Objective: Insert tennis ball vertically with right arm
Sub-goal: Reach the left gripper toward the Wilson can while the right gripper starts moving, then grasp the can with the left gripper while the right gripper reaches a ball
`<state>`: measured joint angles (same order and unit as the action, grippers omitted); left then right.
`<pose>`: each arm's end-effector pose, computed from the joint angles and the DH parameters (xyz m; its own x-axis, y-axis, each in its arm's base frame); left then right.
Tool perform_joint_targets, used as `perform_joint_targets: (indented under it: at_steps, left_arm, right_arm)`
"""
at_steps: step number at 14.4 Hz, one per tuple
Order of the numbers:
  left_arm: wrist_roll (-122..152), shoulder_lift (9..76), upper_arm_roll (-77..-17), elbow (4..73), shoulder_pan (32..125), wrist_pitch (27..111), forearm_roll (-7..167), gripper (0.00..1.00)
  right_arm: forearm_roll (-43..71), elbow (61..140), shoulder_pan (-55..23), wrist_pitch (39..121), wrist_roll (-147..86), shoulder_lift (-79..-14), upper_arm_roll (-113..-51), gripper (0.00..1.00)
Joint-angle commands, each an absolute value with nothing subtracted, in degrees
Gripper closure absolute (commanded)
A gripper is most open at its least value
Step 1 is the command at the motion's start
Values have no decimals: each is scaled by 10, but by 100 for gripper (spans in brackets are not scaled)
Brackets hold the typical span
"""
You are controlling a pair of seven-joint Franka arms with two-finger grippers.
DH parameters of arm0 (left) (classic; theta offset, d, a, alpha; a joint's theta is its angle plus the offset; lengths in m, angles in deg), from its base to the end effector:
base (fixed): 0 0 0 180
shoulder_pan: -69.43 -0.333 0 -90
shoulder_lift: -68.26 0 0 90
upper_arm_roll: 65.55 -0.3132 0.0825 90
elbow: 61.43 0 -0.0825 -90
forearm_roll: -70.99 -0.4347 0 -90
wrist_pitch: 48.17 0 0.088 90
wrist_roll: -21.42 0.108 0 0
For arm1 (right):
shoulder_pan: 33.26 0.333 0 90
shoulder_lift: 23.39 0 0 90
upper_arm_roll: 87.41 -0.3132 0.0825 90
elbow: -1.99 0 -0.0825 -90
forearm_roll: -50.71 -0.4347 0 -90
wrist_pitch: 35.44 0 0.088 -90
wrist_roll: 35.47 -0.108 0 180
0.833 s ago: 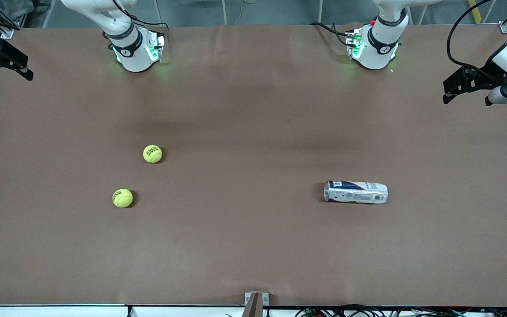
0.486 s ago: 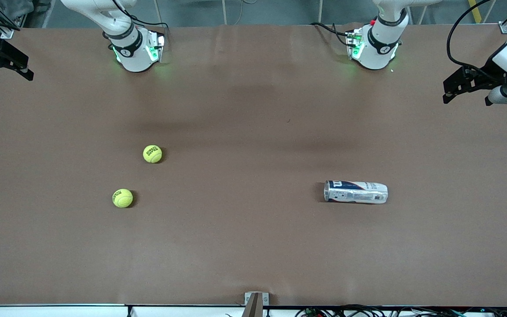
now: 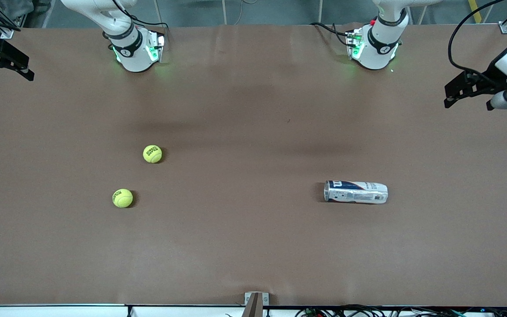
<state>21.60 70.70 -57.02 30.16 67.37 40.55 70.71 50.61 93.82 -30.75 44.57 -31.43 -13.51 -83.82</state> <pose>0.5859 -0.0677 0.6294 0.9933 -0.1155 -0.0080 -0.1156 -0.9932 -0.0112 0.5307 -0.0131 0.6872 0.9980 0.0532 -0.0332 0.0528 -0.9985 -0.0148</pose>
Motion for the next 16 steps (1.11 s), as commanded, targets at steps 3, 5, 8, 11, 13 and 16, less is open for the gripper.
perform_joint_targets:
  at_steps: [3,5,8,11,13,16]
  left_arm:
    - [220,648,-512,282,707,404,614,0]
    - [215,611,-505,282,730,404,590,0]
    - [217,550,-505,280,775,405,520,0]
    - [212,481,-504,281,836,404,428,0]
    - [221,445,-505,283,846,404,420,0]
    - [244,402,-503,282,850,404,379,1]
  right_arm:
    - [511,949,-311,451,-315,-131,-838,0]
    - [512,944,-316,459,-317,-158,-834,0]
    - [505,940,-335,487,-311,-202,-833,0]
    - [536,917,-331,526,-309,-263,-834,0]
    - [533,932,-326,539,-320,-274,-836,0]
    - [491,939,-322,563,-391,-304,-836,0]
